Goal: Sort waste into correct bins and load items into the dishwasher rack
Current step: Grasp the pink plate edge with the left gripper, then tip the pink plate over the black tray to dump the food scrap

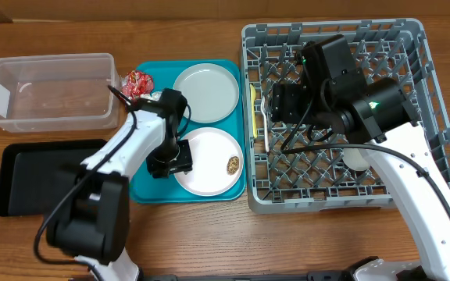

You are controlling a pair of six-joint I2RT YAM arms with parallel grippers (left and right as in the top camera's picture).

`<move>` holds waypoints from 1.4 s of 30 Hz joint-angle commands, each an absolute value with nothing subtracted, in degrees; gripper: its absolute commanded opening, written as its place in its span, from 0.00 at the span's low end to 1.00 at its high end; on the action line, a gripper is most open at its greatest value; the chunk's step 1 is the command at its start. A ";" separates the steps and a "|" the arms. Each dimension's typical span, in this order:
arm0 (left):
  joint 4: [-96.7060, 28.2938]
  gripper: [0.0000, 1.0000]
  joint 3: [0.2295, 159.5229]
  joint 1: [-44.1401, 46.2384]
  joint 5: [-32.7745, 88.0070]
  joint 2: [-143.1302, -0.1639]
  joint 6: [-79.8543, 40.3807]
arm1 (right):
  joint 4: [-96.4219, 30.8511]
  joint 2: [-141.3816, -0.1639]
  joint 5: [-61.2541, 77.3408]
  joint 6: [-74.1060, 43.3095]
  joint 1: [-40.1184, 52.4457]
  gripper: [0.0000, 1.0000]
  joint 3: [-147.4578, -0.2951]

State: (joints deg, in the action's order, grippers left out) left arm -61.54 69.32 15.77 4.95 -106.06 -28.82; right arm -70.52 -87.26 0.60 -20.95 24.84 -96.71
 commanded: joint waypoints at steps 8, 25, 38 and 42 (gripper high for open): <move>-59.72 0.04 68.84 15.79 1.48 -111.83 -30.79 | -70.43 -85.89 -0.43 -21.02 24.71 0.79 -97.58; -75.20 0.04 76.38 14.79 -6.20 -98.35 -31.97 | -70.46 -85.89 -0.43 -21.02 24.71 0.79 -97.58; -89.56 0.04 85.14 0.34 -11.46 -80.38 -28.71 | -70.46 -85.89 -0.43 -20.82 24.71 0.79 -97.58; -91.11 0.04 85.25 -7.77 -12.99 -75.81 -28.69 | -70.46 -85.89 -1.08 -20.82 24.71 0.79 -97.58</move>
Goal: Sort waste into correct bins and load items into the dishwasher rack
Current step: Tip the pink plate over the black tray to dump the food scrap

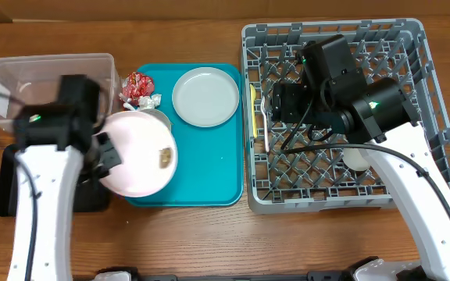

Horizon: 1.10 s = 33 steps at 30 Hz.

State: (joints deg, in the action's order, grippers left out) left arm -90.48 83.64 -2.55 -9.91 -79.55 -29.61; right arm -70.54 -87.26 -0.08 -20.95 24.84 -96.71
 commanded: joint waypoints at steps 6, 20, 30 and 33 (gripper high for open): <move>-91.29 0.04 85.23 -19.14 -14.52 -73.06 -29.65 | -70.48 -85.89 -1.30 -20.82 24.71 0.80 -97.58; -90.21 0.04 77.38 -32.56 -21.32 -73.08 -37.89 | -70.87 -85.89 -1.45 -19.55 24.71 0.80 -97.58; -86.94 0.04 73.21 -35.92 -33.54 -76.97 -51.09 | -70.81 -85.89 -1.43 -19.53 24.71 0.80 -97.58; -86.91 0.04 73.21 -35.88 -36.23 -79.48 -54.74 | -70.81 -85.89 -1.43 -19.53 24.71 0.80 -97.58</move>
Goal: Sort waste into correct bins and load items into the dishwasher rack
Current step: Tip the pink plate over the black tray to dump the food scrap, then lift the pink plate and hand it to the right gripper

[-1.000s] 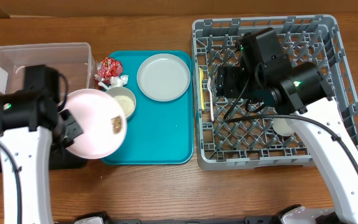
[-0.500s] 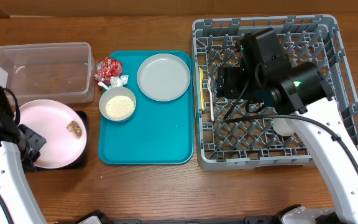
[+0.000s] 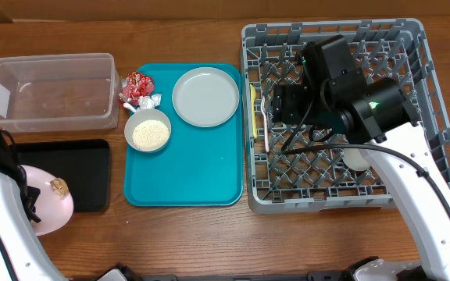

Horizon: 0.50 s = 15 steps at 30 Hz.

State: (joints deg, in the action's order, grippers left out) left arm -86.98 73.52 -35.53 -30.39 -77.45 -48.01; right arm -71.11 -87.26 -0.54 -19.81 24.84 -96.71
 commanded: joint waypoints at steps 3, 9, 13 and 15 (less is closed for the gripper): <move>-87.31 0.04 73.23 -35.55 -38.09 -81.41 -56.55 | -70.85 -85.89 -1.41 -19.53 24.71 0.80 -97.58; -87.70 0.04 73.89 -35.55 -37.10 -81.62 -57.19 | -70.85 -85.86 -1.21 -19.49 24.73 0.80 -97.58; -86.48 0.04 78.48 -34.98 -29.08 -81.58 -45.93 | -69.47 -84.68 -0.71 -18.13 24.73 0.81 -97.58; -85.01 0.04 82.46 -34.28 -22.11 -81.58 -36.73 | -68.07 -83.29 0.91 -17.98 24.73 0.81 -97.58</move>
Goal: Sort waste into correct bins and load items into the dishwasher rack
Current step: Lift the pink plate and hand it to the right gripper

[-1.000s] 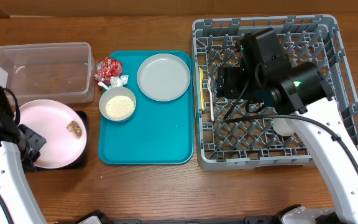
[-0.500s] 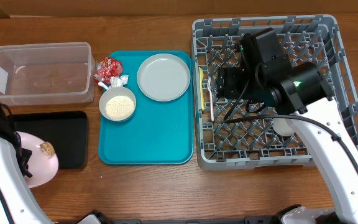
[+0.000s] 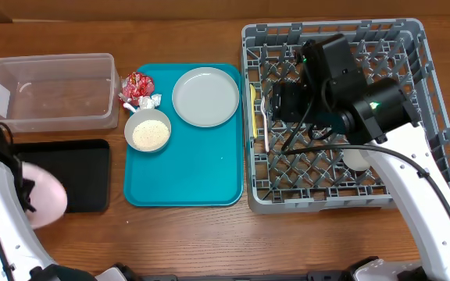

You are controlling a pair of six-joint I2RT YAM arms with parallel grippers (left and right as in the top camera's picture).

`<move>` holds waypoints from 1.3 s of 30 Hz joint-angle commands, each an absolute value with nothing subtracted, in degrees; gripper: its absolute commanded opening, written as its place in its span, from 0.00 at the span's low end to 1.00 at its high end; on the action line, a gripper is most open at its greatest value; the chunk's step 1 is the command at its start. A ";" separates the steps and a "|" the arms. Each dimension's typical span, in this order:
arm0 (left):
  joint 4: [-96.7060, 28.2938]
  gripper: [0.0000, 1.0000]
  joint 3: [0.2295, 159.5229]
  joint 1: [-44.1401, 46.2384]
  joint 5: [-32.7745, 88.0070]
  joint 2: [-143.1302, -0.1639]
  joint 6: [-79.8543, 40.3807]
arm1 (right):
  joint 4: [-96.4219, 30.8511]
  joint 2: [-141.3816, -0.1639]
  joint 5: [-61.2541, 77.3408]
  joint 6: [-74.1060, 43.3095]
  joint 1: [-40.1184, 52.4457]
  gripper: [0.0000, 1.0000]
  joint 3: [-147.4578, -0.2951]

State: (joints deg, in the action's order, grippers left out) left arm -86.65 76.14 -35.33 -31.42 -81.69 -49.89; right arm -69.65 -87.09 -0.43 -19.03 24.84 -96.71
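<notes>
My left gripper [image 3: 23,195] is shut on the rim of a pale pink plate [image 3: 47,200]. It holds the plate tilted over the front left corner of the black tray [image 3: 80,172], and no food shows on the plate's visible face. On the teal tray [image 3: 201,176] stand a grey plate [image 3: 205,95] and a small bowl of grains [image 3: 148,131], with a red wrapper [image 3: 137,84] at its far left corner. My right gripper [image 3: 278,103] hovers over the left part of the grey dishwasher rack [image 3: 412,47]; its jaws are not clear from above.
A clear plastic bin [image 3: 53,90] stands behind the black tray. In the rack's left column lie a yellow-handled utensil [image 3: 254,105] and a white fork [image 3: 266,129]. A white cup [image 3: 355,160] sits in the rack under my right arm.
The plate in my left gripper has tipped up and shifted slightly toward the black tray. The food lump seen on it before no longer shows. The right arm has not moved.
First my left gripper was at a white plate with a food lump on the teal tray. Then it held that plate over the tray's left edge. Later the plate was level at the front left beside the black tray, and now it is tilted there.
</notes>
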 commanded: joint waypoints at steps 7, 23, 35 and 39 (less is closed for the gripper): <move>-77.65 0.04 95.70 -32.84 37.74 -79.57 2.02 | -61.69 -75.50 9.89 -17.54 24.73 0.81 -97.58; -78.11 0.04 95.96 -10.00 42.28 -79.57 17.78 | -57.93 -76.95 34.17 0.97 24.73 0.73 -97.58; -74.72 0.04 95.96 -4.01 42.70 -79.57 13.96 | -61.30 -81.43 39.53 6.07 24.84 0.53 -97.54; -72.53 0.04 95.96 -3.01 43.35 -79.57 12.58 | -62.00 -83.42 39.59 6.04 24.84 0.43 -97.51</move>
State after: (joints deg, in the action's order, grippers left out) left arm -73.49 94.87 -3.99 41.80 -80.77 14.70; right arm -62.33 -82.65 38.74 5.19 24.86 -96.71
